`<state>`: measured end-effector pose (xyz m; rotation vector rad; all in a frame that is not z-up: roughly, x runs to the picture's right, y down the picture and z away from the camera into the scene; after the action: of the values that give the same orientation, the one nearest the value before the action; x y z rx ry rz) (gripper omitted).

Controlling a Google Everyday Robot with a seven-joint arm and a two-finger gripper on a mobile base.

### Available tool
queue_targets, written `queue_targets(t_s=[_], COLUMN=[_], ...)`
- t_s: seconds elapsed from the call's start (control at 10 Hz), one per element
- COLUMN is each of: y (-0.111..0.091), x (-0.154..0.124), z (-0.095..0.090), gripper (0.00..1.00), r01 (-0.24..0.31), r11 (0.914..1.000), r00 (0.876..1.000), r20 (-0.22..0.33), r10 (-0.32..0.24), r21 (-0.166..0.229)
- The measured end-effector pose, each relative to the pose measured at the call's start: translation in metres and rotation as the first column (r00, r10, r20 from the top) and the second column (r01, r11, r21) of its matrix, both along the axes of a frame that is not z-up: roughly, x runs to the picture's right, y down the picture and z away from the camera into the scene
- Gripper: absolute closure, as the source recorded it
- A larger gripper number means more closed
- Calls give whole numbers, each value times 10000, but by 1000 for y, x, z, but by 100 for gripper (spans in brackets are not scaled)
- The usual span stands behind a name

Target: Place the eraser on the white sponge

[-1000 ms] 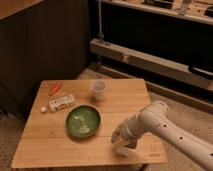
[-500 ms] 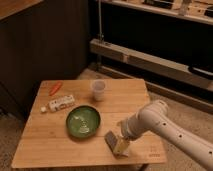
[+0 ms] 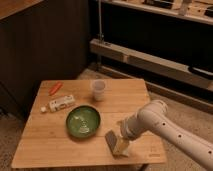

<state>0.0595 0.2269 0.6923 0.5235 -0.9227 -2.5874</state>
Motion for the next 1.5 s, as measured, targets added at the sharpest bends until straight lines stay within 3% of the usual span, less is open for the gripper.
queue_targets(t_s=[1.5], y=[-4], x=[-10], z=[0], gripper=[20], r01=[72], r11=[10000], r00=[10000], r20=[21], r10=[-72], r21=[17])
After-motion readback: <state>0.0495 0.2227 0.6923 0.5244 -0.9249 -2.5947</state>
